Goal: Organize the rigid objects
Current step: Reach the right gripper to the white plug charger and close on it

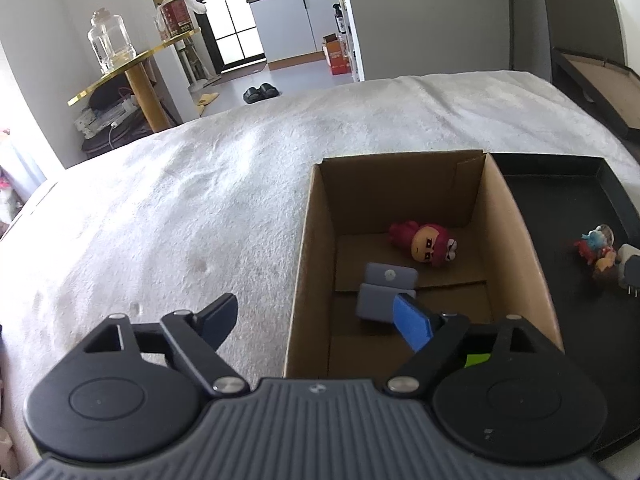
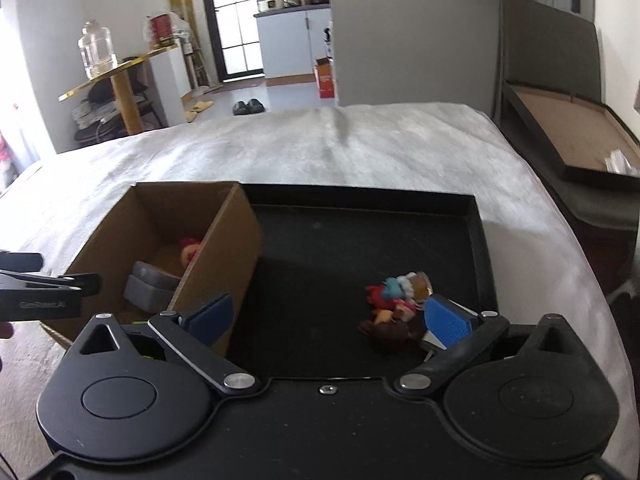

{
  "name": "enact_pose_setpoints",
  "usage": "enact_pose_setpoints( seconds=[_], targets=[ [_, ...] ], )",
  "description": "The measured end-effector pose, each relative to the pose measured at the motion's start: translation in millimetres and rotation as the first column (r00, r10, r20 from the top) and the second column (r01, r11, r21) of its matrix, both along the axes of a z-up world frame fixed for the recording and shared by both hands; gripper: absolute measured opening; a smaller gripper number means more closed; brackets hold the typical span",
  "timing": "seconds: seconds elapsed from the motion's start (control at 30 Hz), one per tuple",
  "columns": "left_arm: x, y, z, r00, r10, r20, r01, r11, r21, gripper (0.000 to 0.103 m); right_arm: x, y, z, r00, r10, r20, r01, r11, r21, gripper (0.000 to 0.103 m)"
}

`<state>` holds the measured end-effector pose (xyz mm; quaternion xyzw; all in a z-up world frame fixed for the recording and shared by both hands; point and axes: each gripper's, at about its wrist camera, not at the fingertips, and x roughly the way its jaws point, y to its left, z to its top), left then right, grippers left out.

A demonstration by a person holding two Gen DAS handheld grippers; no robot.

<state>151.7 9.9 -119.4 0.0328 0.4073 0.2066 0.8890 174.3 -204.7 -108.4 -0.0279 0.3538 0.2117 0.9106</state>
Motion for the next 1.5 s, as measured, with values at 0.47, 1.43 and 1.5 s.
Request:
enact_pose_setpoints(
  seconds=[0.47, 1.43, 1.5],
  targets=[
    [10, -9, -4, 0.999, -0.011, -0.039, 0.012, 0.999, 0.033, 0.086, 19, -31, -29, 0.995, -0.083, -0.054, 0.082, 0.997, -0.013, 0.081],
    [20, -21, -11, 0.995, -0.001, -0.095, 0.01, 0.996, 0.094, 0.086, 61, -47, -81, 0.958, -0.251, -0.142, 0.243, 0.967, -0.071, 0.046],
    [20, -21, -11, 0.995, -0.005, -0.096, 0.014, 0.995, 0.096, 0.086, 63, -47, -83, 0.955, -0.258, -0.148, 0.249, 0.965, -0.077, 0.042]
  ],
)
